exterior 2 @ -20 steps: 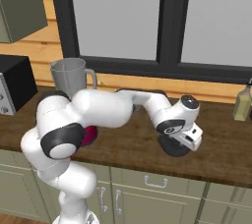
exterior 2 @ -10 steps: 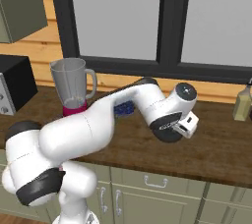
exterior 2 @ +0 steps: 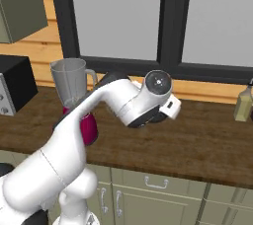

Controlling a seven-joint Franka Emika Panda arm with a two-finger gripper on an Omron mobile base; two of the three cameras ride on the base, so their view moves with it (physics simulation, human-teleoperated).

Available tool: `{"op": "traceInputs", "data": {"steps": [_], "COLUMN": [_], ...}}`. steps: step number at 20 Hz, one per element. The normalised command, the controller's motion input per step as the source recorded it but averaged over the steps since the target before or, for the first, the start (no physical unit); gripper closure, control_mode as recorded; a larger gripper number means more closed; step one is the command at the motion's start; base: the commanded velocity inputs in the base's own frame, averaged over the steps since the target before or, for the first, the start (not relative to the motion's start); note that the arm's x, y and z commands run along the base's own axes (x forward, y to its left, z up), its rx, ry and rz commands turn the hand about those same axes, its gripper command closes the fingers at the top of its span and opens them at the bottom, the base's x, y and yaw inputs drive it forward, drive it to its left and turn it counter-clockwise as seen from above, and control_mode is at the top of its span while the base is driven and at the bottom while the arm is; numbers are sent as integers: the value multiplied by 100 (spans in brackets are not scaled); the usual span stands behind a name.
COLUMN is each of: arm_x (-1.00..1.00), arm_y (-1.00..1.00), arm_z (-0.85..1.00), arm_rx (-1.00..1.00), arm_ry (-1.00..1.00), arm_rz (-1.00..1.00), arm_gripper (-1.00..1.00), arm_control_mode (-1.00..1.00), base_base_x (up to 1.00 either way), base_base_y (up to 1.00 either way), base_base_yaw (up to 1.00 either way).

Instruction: Close the lid blender by securely placing the lid on top.

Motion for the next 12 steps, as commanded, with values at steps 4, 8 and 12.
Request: {"op": "traceInputs", "data": {"steps": [4,8,12], "arm_x": [-11,-14,-9], "arm_y": [60,63,56], "arm_z": [92,83,65], "arm_rx": [-8,-6,-3], "arm_ry": [-13,-1,0], "arm_rz": [0,0,-1], "arm_gripper": [100,100,100], "arm_control_mode": [-100,-100,-100], "base_base_x": [0,0,0], "base_base_y": [0,0,0], "base_base_yaw": [0,0,0]}}
